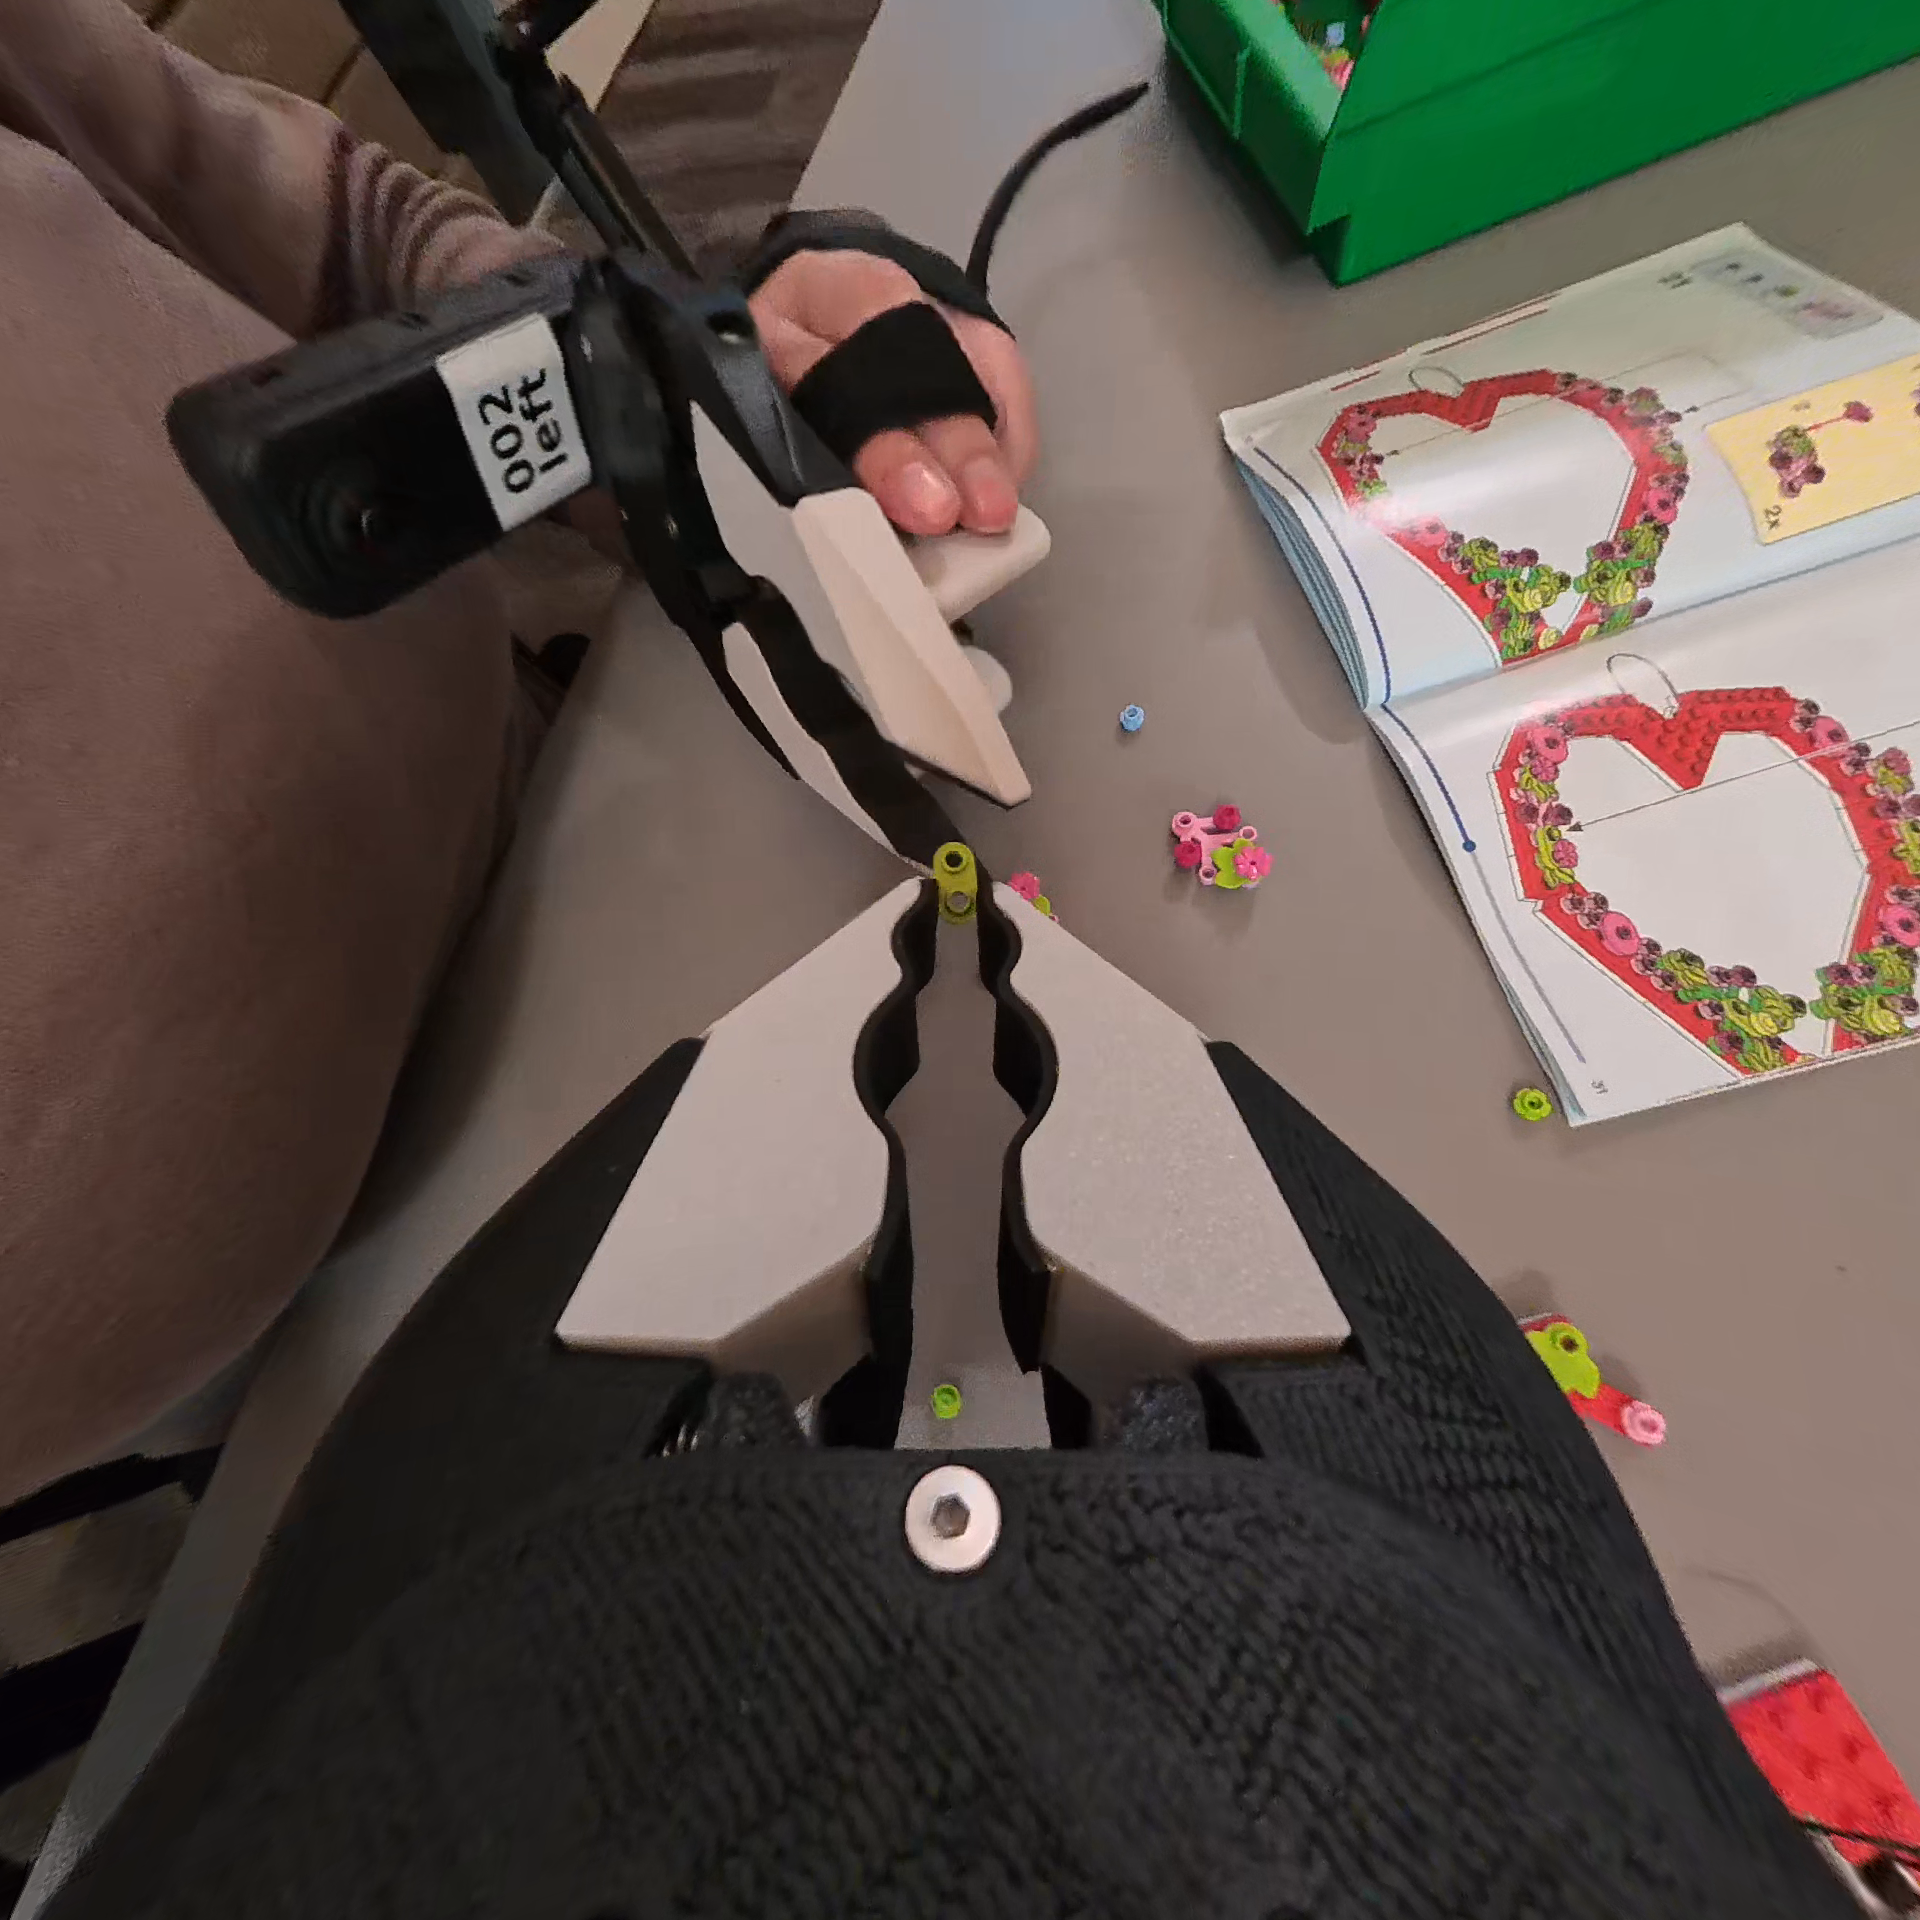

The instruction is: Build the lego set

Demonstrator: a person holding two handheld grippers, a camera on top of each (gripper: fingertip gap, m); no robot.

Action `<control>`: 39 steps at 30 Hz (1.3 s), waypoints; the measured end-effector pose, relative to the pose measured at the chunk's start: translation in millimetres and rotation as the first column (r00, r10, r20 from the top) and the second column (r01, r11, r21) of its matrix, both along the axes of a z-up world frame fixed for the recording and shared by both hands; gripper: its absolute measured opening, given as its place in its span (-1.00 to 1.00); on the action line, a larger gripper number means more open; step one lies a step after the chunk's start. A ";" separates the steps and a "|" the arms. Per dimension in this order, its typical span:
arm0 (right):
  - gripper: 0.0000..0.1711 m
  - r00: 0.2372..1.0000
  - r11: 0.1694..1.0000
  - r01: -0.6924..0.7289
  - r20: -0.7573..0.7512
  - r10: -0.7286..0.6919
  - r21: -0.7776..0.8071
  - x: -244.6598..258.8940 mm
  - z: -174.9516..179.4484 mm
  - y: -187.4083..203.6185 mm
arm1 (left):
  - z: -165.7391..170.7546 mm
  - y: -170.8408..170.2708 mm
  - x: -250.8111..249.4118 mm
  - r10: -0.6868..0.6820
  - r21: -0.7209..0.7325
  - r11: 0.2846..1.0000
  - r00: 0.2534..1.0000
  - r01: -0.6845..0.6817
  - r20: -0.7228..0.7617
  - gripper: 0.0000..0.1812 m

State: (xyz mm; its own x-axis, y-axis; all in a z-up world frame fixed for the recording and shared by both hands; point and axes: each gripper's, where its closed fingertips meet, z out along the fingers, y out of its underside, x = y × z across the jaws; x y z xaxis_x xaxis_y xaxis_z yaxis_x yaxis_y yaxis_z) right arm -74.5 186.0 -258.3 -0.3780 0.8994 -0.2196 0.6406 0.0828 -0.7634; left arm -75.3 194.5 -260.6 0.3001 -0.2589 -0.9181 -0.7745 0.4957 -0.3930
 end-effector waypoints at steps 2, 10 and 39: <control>-0.93 1.000 1.000 0.000 0.016 0.000 0.020 -1.9 -1.1 1.0 | 0.1 -1.4 1.3 -0.005 0.013 1.000 1.000 0.005 -0.009 -0.75; -0.93 0.999 1.000 -0.001 0.037 0.000 0.022 -4.3 -0.5 0.8 | 3.1 -2.3 0.4 0.014 0.069 0.998 0.999 -0.011 -0.044 -0.95; -0.84 0.973 0.923 -0.076 0.232 -0.015 0.378 10.5 -82.9 42.6 | -46.1 7.8 -5.8 0.038 -0.077 0.995 0.975 -0.056 -0.218 -0.97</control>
